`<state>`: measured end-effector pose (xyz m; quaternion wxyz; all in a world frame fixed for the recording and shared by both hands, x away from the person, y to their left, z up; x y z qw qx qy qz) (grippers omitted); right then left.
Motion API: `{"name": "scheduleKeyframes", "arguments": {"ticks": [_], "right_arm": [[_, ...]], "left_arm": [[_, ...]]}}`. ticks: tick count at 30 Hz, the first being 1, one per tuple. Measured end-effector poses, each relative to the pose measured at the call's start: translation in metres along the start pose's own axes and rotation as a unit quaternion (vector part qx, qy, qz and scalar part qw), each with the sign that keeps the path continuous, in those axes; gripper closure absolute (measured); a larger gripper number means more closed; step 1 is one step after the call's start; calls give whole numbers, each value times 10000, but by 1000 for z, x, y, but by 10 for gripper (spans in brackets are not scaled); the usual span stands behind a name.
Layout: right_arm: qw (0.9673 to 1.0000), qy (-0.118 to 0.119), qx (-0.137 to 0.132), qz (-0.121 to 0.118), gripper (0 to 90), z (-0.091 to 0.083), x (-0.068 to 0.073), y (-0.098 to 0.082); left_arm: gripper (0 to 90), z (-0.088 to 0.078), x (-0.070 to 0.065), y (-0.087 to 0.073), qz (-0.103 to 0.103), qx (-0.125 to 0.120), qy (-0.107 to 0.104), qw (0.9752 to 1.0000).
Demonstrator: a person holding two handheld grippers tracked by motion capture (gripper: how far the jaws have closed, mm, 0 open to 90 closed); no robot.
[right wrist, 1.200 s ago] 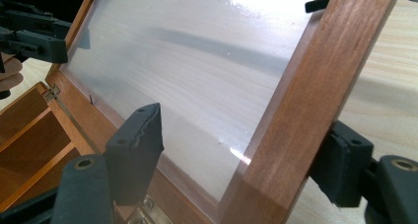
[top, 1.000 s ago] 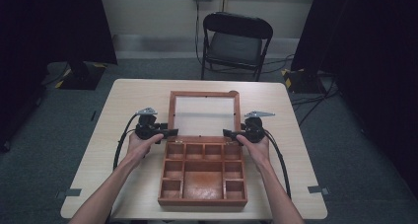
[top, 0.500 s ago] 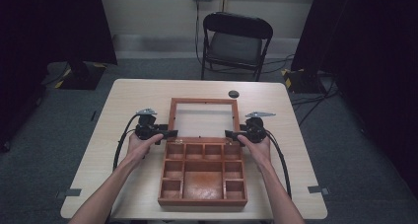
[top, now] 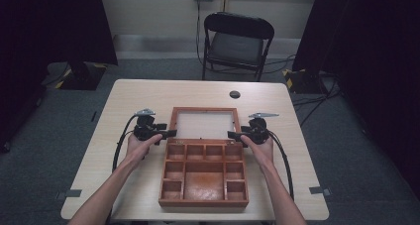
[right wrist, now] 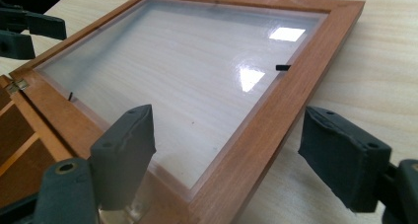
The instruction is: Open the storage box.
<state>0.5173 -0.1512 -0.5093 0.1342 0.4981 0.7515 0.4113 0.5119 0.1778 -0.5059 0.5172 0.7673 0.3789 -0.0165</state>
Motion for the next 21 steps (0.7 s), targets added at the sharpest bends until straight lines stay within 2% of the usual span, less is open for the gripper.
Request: {"name": "scheduleKeyframes", "arguments": {"ticks": [2, 3, 6, 7, 10, 11, 12, 13, 15, 17, 19, 21], "right_arm": [[10000, -38, -31, -17, 193, -6, -1, 1], [10000, -44, -30, -17, 192, -8, -1, 1], [9999, -110, -49, -60, 181, -15, -2, 1], [9998, -154, -112, -46, 177, -21, -3, 1], [9998, -163, -118, -67, 162, -28, -3, -3], [9997, -239, -71, -62, 152, -35, -5, -8], [9997, -239, -71, -62, 152, -35, -5, -8], [9993, -364, -45, -104, 151, -45, -7, -12], [9991, -396, -43, -125, 151, -50, -8, -14], [9985, -528, -90, -91, 149, -65, -12, -19], [9982, -584, -124, -82, 148, -69, -14, -21], [9976, -672, -140, 44, 150, -80, -19, -28]], "left_arm": [[282, -5, -2, -1, 79, 31, 63, 9999], [279, -9, -2, -2, 168, 95, 173, 9997], [269, -12, -3, -5, 124, 101, 191, 9997], [267, -13, -3, -7, 134, 172, 180, 9996], [266, -21, -6, -11, 268, 232, 264, 9990], [266, -26, -7, -13, 308, 233, 319, 9987], [265, -26, -7, -13, 308, 233, 319, 9987], [265, -32, -9, -15, 367, 257, 332, 9984], [262, -35, -10, -17, 385, 283, 327, 9983], [256, -42, -12, -21, 412, 323, 379, 9979], [254, -43, -11, -23, 444, 365, 423, 9975], [248, -48, -9, -29, 399, 393, 479, 9973]]}}
Point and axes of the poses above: each handheld gripper's, and its own axes: z roughly forward along the jaws, y roughly out of its top, x roughly to its left, the point moved 6 cm from there along z, roughly forward along the jaws, and after that the axes turned 10 degrees about -y, right-handed, at the moved point
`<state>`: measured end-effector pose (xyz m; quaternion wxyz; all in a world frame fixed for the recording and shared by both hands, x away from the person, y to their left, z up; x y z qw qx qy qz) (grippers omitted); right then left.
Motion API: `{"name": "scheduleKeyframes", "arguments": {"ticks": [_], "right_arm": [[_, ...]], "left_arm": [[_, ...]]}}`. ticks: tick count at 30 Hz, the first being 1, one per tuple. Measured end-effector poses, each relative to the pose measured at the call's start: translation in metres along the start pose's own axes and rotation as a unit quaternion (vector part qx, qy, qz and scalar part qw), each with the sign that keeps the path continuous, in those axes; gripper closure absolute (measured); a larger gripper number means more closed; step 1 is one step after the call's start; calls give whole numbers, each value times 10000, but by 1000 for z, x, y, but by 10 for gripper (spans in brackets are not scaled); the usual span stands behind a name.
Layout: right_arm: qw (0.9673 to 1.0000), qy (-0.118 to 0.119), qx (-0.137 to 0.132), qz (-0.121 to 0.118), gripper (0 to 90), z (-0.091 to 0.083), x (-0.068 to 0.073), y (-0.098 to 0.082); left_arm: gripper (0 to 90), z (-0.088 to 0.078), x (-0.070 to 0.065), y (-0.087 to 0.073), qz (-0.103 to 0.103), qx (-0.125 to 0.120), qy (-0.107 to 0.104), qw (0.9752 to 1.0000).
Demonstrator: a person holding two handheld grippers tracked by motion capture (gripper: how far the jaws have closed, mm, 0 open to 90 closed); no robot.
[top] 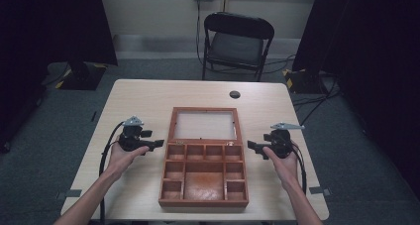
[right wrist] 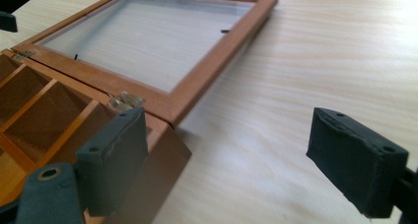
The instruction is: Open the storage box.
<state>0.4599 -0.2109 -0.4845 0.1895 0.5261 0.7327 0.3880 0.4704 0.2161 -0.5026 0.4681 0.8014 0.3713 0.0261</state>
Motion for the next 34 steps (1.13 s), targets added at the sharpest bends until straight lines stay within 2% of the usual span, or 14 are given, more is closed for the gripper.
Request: {"name": "scheduleKeyframes", "arguments": {"ticks": [3, 10, 13, 14, 16, 18, 19, 21, 22, 24, 26, 27, 28, 34], "right_arm": [[9997, 121, -4, 195, 151, -5, -3, -5], [9988, -391, 254, 139, 151, -21, -27, -35], [9982, -482, 333, 140, 151, -26, -34, -43], [9971, -618, 421, 135, 151, -29, -39, -51], [9966, -642, 513, 86, 152, -30, -42, -55], [9944, -844, 636, -14, 150, -34, -50, -66], [9939, -866, 685, 0, 150, -33, -52, -70], [9919, -992, 796, -22, 141, -31, -55, -78], [9916, -1078, 709, -112, 142, -30, -57, -78], [9894, -1298, 619, -209, 140, -28, -58, -79], [9855, -1567, 521, -385, 114, -25, -57, -81], [9855, -1567, 521, -385, 114, -25, -57, -81], [9859, -1576, 401, -383, 58, -23, -56, -83], [9862, -1577, 349, -360, 54, -22, -56, -83]], "left_arm": [[245, -3, 2, -5, -34, 69, 69, 9999], [242, -20, 9, -27, -9, 305, 275, 9992], [242, -25, 12, -32, -15, 337, 350, 9988], [242, -27, 13, -34, -85, 285, 390, 9988], [240, -30, 13, -40, -154, 316, 417, 9985], [240, -32, 13, -50, -35, 462, 536, 9975], [239, -31, 14, -54, -132, 460, 532, 9974], [214, -30, 15, -57, -98, 541, 533, 9971], [213, -28, 15, -57, 60, 577, 616, 9964], [201, -25, 15, -57, 202, 554, 742, 9955], [157, -21, 15, -60, 488, 452, 923, 9935], [142, -21, 15, -60, 488, 452, 923, 9935], [143, -21, 14, -61, 528, 449, 941, 9931], [143, -21, 15, -61, 506, 462, 964, 9930]]}}
Point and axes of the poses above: each handheld gripper's, and its own axes: z roughly forward along the jaws, y roughly out of its top, x roughly to its left, the point moved 6 cm from there along z, roughly forward along the jaws, and after that the axes turned 10 degrees about -y, right-handed, at the moved point
